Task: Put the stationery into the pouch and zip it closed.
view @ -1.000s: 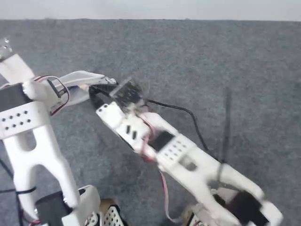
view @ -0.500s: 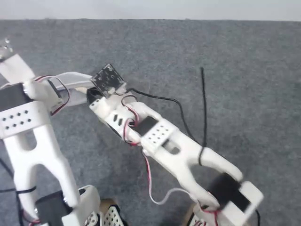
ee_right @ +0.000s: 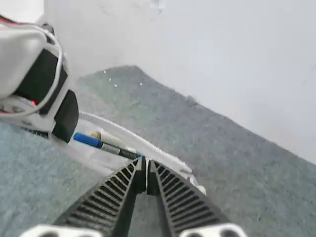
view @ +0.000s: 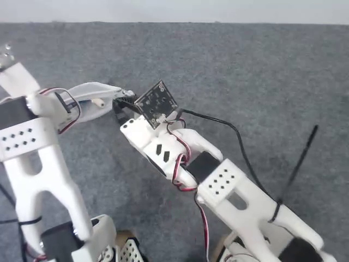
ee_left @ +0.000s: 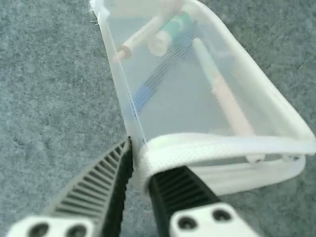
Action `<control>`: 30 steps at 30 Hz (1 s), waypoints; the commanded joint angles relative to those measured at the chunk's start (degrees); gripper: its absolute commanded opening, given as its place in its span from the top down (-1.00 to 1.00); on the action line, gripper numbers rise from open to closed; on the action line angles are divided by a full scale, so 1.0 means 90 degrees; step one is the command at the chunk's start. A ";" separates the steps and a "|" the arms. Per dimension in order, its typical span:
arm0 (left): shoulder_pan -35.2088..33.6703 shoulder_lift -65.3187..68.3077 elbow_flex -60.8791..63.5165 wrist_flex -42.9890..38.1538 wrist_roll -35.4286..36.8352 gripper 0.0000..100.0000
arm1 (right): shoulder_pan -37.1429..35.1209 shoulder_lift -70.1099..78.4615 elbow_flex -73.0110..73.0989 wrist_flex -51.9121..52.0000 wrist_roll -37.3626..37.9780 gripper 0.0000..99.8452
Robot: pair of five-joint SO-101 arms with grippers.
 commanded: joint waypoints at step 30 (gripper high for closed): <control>0.0020 -0.0117 0.0005 -0.0156 0.0029 0.98 | 0.0523 0.2877 0.0498 -0.3355 0.0156 0.57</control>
